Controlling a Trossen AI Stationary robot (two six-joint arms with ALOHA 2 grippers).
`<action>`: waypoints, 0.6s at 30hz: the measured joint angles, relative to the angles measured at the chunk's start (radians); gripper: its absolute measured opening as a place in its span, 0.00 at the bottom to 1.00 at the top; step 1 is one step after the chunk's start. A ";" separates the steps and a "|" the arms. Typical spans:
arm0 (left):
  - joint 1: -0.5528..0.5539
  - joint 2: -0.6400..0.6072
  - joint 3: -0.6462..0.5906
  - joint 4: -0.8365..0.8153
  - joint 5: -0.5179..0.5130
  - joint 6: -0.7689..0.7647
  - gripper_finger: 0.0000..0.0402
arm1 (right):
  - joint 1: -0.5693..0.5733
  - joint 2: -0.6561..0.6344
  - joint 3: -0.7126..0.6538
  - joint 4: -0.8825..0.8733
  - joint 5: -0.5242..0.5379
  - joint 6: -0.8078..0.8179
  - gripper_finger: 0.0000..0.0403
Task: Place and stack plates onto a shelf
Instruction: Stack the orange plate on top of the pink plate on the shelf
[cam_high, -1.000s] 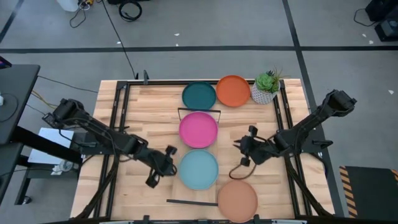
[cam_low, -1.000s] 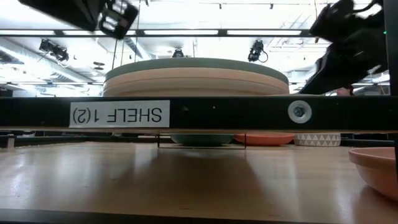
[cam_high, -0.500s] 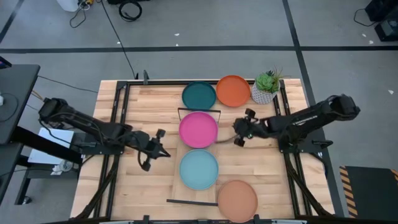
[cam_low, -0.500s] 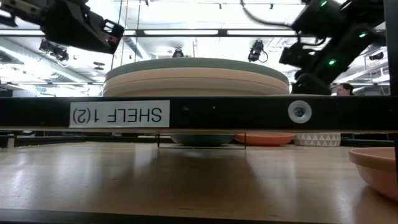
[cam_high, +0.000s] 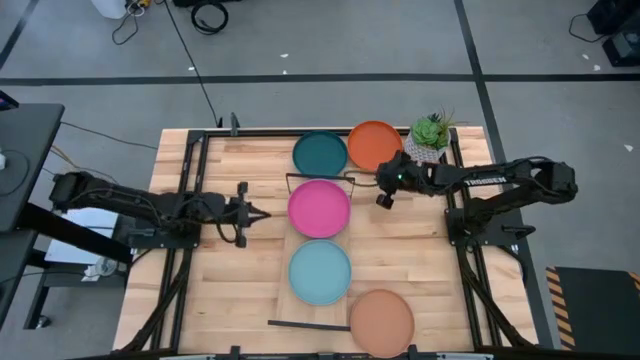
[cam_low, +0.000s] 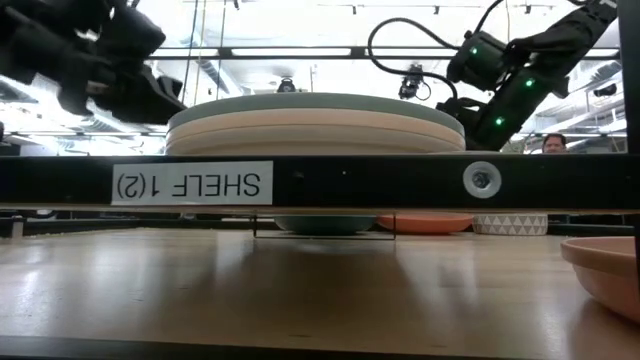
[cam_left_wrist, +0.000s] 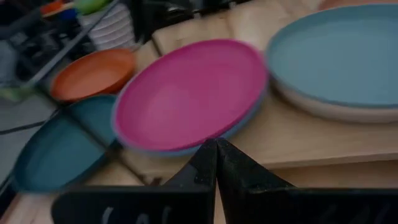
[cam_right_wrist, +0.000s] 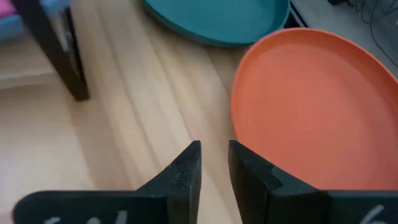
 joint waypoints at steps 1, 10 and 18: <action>0.018 -0.010 -0.013 0.008 0.000 0.000 0.03 | -0.017 0.000 0.000 0.001 -0.012 -0.013 0.22; 0.086 -0.051 -0.054 0.073 0.000 -0.014 0.03 | -0.157 0.003 0.000 0.054 -0.110 -0.104 0.37; 0.085 -0.050 -0.053 0.090 0.001 -0.032 0.03 | -0.224 0.133 0.008 0.058 -0.136 -0.138 0.43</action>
